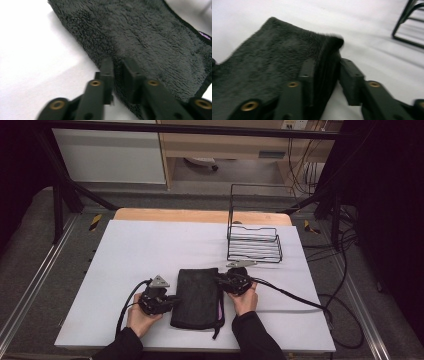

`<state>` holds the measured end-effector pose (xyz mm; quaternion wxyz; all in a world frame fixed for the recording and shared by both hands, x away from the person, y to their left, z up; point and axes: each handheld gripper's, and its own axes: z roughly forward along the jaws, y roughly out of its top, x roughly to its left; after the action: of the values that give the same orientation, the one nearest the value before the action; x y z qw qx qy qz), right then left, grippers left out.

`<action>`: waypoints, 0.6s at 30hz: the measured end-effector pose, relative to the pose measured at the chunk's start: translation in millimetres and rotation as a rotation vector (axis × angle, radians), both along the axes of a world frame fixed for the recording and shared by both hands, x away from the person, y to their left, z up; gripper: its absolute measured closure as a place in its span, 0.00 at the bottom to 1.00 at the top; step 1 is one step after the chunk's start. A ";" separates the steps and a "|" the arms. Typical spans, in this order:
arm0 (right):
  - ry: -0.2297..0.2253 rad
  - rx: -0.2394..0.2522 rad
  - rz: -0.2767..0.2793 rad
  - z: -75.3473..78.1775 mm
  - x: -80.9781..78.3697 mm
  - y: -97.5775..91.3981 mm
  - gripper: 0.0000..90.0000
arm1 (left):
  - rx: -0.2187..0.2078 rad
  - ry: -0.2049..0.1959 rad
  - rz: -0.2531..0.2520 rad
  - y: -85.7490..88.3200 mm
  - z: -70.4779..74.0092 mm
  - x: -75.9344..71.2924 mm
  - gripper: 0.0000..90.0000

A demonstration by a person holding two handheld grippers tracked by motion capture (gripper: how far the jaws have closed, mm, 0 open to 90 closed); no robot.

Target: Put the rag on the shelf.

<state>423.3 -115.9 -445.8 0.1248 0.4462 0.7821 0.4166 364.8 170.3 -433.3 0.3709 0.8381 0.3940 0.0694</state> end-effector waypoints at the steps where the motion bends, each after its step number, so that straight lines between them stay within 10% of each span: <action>1: -0.008 0.001 0.005 -1.1 1.0 -3.4 0.68 | -0.006 -0.006 0.007 1.0 1.9 0.0 0.74; 10: -0.032 0.093 0.046 12.2 6.1 -21.7 0.36 | 0.007 -0.080 0.070 9.4 23.5 24.5 0.37; 18: -0.060 0.096 0.080 23.6 1.5 -37.5 0.14 | 0.027 -0.061 0.124 -0.1 20.3 59.6 0.33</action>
<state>424.8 -153.3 -422.2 0.1100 0.4073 0.7745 0.4713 424.4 170.2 -413.0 0.3665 0.8144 0.4328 0.1231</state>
